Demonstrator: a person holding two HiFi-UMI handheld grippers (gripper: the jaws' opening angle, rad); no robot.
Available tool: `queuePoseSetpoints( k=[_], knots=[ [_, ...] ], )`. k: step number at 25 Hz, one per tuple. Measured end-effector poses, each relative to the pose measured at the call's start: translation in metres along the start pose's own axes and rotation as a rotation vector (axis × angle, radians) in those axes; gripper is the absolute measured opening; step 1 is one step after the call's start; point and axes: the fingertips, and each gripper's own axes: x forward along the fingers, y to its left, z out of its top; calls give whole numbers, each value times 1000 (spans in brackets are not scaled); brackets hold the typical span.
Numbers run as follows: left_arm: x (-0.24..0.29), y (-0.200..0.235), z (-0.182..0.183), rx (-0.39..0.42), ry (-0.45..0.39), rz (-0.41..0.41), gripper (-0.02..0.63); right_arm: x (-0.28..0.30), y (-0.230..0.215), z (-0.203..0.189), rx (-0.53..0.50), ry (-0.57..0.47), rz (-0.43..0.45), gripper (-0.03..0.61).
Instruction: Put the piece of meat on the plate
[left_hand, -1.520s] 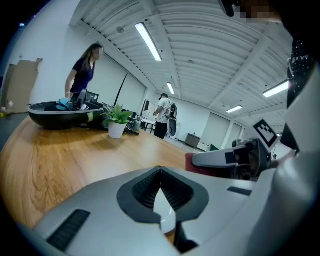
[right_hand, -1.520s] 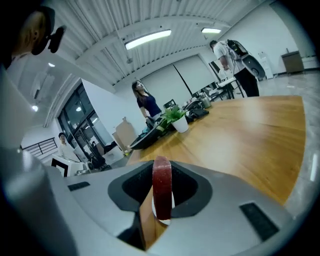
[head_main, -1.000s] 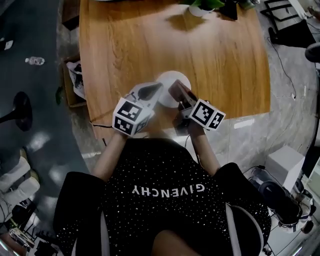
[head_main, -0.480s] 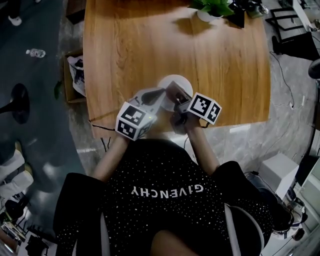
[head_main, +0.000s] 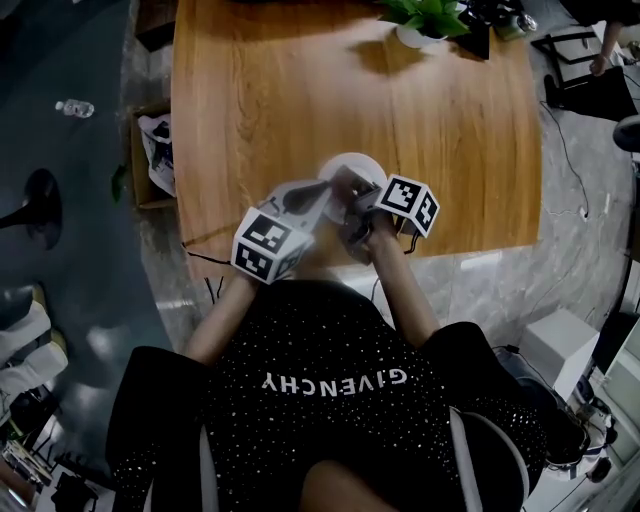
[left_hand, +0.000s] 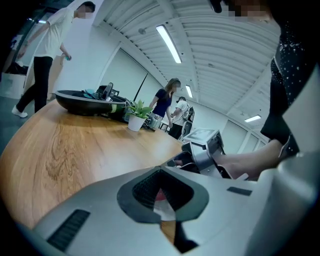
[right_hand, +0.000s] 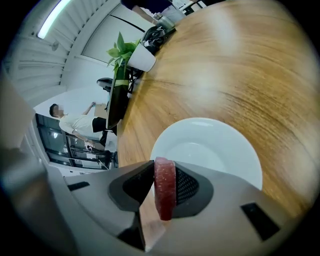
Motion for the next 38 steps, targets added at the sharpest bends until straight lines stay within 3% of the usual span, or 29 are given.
queuePoseSetpoints(
  k=[5,10,13,21,32,38],
  knots=[
    [-3,-5,-2,2,-1,-10,8,0,3,0,-17,14,-46,105],
    [-7,-6,-2,0,-9,-18,8,-1,11,-2,-19,34,-62,220],
    [-10,-8,-1,-4,-21,-25,8,-6,9,-5,-3,43,-77,252],
    [-19,-16,-2,5,-32,-46,8,-24,-7,-7,-15,20,-194,252],
    [-21,-29,-6,25,-39,-94,8,-51,-23,-18,-18,-24,-262,255],
    [-20,-34,-9,31,-32,-115,8,-66,-18,-15,-42,-78,-241,255]
  ],
)
